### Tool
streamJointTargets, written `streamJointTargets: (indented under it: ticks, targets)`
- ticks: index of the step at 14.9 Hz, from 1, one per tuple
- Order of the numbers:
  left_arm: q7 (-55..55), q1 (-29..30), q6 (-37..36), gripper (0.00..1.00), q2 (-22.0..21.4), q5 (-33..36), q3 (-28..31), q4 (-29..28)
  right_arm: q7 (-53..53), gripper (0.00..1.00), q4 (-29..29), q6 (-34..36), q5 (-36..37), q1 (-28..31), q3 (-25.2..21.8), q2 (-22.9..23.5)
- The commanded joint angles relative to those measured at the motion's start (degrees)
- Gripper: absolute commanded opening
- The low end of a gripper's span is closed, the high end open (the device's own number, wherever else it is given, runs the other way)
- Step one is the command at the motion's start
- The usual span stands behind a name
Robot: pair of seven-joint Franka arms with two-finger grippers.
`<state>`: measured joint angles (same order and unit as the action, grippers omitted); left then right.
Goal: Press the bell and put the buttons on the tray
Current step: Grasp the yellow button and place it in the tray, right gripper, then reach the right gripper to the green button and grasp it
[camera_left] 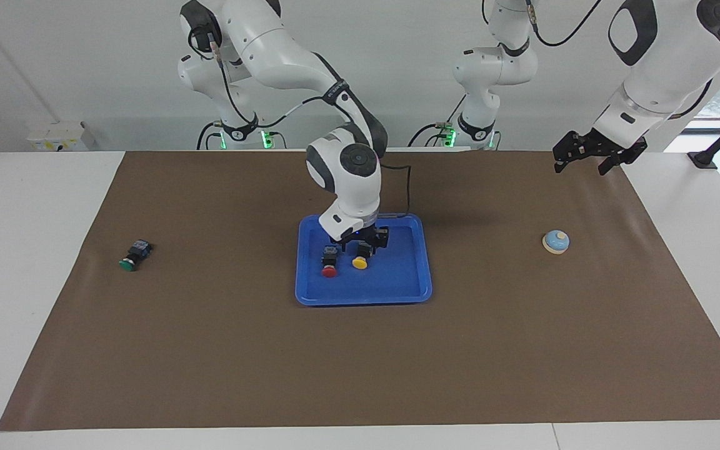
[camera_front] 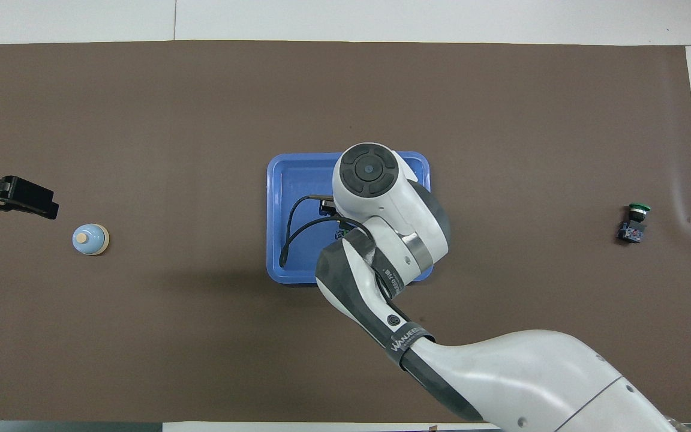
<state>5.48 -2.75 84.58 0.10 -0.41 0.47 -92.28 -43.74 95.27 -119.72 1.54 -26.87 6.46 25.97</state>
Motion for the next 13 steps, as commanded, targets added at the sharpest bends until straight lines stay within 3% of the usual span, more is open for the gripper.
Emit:
streamJointTargets:
  ticks: [1,4,8,11,13]
  targets:
    - [-0.47,0.38,-0.38,1.00,-1.33,-0.20,-0.29,-1.23,-0.21,1.00,0.79,5.71,0.65,6.89,0.57,-7.05]
    - [-0.46,0.38,-0.29,1.00,-1.33,-0.20,-0.29,-1.23,4.69,1.00,2.37,8.88,0.83,16.46,0.57,-12.34]
    - [-0.47,0.38,-0.38,1.00,-1.33,-0.20,-0.29,-1.23,22.25,1.00,4.82,11.61,0.83,30.69,0.57,-13.93]
    - [-0.47,0.38,-0.38,1.00,-1.33,-0.20,-0.29,-1.23,35.44,1.00,12.37,5.49,1.01,39.32,0.48,-16.38]
    - [-0.47,0.38,-0.38,1.00,-1.33,-0.20,-0.29,-1.23,42.48,1.00,21.05,-4.77,1.01,44.77,0.48,-18.75]
